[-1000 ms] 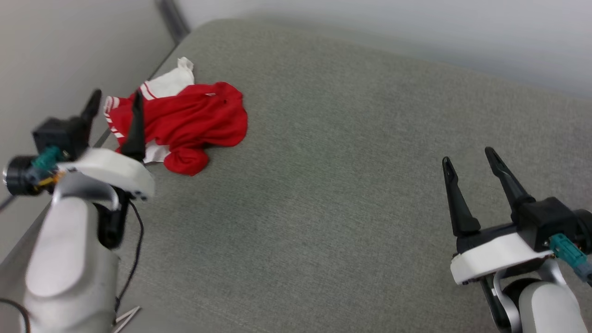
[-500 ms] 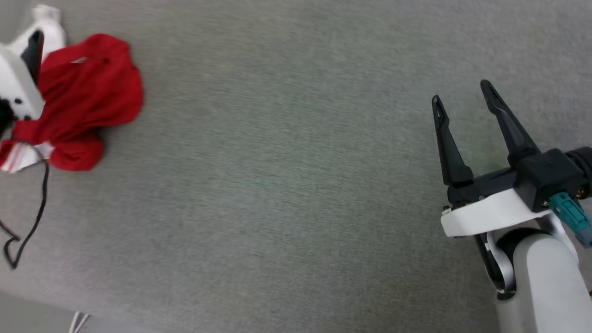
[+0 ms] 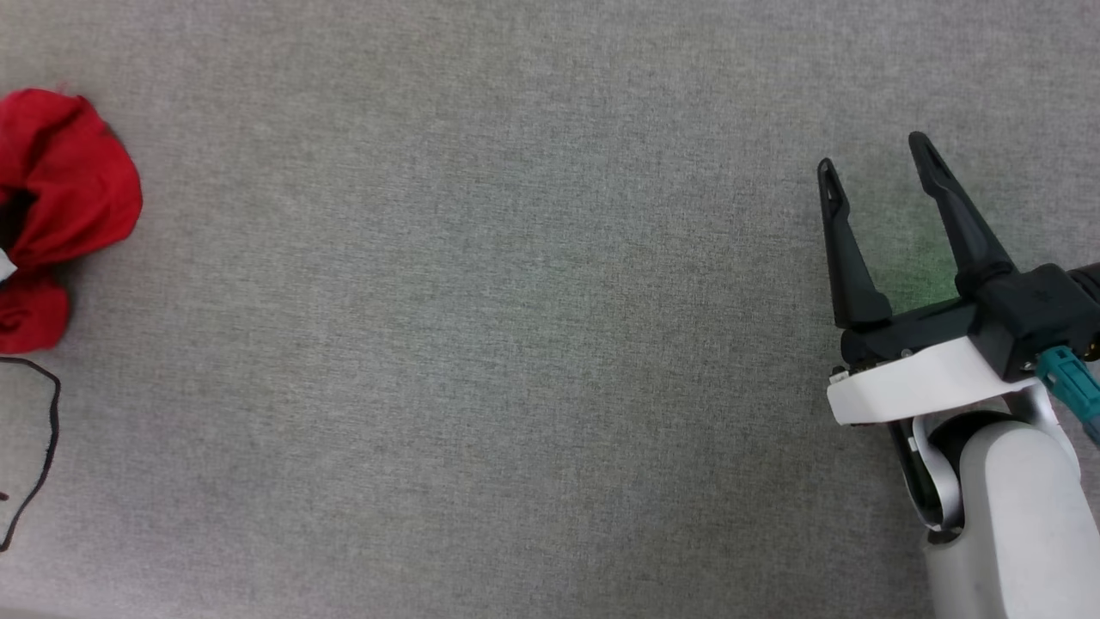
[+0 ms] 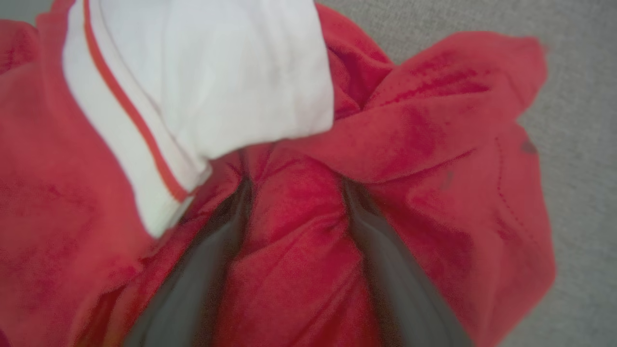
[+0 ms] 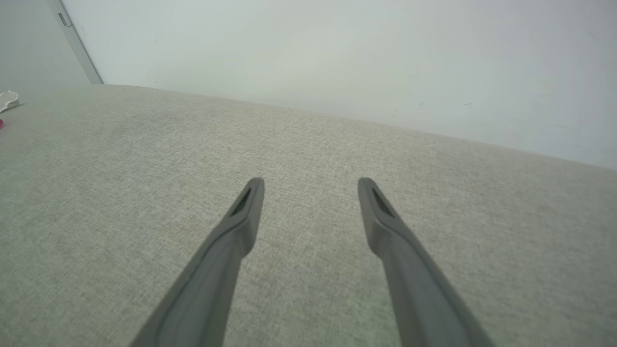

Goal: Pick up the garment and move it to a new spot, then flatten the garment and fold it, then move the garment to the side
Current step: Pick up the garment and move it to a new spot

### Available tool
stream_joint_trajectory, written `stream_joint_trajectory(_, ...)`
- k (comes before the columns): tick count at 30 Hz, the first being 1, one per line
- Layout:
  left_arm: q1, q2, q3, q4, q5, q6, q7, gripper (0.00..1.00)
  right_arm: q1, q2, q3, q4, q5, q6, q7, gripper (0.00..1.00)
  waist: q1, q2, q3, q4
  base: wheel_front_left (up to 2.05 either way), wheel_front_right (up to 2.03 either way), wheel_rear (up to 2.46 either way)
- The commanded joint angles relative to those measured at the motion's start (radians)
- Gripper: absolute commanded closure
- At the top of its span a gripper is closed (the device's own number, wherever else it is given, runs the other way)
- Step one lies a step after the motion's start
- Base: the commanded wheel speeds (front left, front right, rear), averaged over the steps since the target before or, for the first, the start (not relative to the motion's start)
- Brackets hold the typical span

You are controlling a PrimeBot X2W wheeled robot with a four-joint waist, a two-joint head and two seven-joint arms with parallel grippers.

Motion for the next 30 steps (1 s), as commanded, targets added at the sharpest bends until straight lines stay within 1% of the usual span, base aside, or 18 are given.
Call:
stream_joint_trajectory(1,0.054,-0.034,-0.027,0.061,0.027,0.026,-0.008,1.00,-0.003,0.000,-0.005,0.005,-0.001,0.000,-0.002,0.00,0.0000,0.0000,-0.018,0.010,0.00,0.00,0.00)
stream_joint_trajectory(6,-0.015,-0.020,-0.034,0.056,0.076,0.057,-0.152,1.00,0.025,0.000,-0.005,0.019,0.000,0.000,0.000,0.00,0.0000,0.0000,-0.088,0.033,0.00,0.00,0.00)
stream_joint_trajectory(9,-0.049,-0.023,-0.046,0.055,0.116,0.076,-0.270,1.00,0.050,0.000,-0.016,0.031,0.009,0.000,-0.002,0.00,0.0000,0.0000,-0.154,0.049,0.00,0.00,0.00)
stream_joint_trajectory(12,-0.069,-0.040,-0.047,0.056,0.139,0.093,-0.388,1.00,0.086,0.000,-0.030,0.050,0.022,0.000,-0.006,0.00,0.0000,0.0000,-0.239,0.061,0.00,0.00,0.00)
stream_joint_trajectory(16,-0.093,-0.060,-0.066,0.045,0.179,0.095,-0.536,1.00,0.132,0.000,-0.050,0.058,0.046,0.000,-0.008,0.00,0.0000,0.0000,-0.334,0.066,0.00,0.00,0.00)
stream_joint_trajectory(19,-0.101,-0.086,-0.078,0.033,0.194,0.089,-0.631,1.00,0.161,0.000,-0.058,0.059,0.064,0.000,-0.010,0.00,0.0000,0.0000,-0.394,0.060,0.00,0.00,0.00)
stream_joint_trajectory(21,-0.102,-0.107,-0.091,0.021,0.207,0.089,-0.676,1.00,0.183,0.000,-0.061,0.060,0.079,0.000,-0.009,0.00,0.0000,0.0000,-0.431,0.051,0.00,0.00,0.00)
stream_joint_trajectory(25,-0.080,-0.161,-0.114,-0.012,0.221,0.101,-0.731,1.00,0.222,0.000,-0.068,0.056,0.102,0.000,-0.003,0.00,0.0000,0.0000,-0.496,0.017,0.00,0.00,0.00)
stream_joint_trajectory(30,-0.028,-0.243,-0.156,-0.096,0.231,0.116,-0.750,1.00,0.265,0.000,-0.075,0.047,0.113,0.000,0.011,0.00,0.0000,0.0000,-0.547,-0.049,0.00,0.00,0.00)
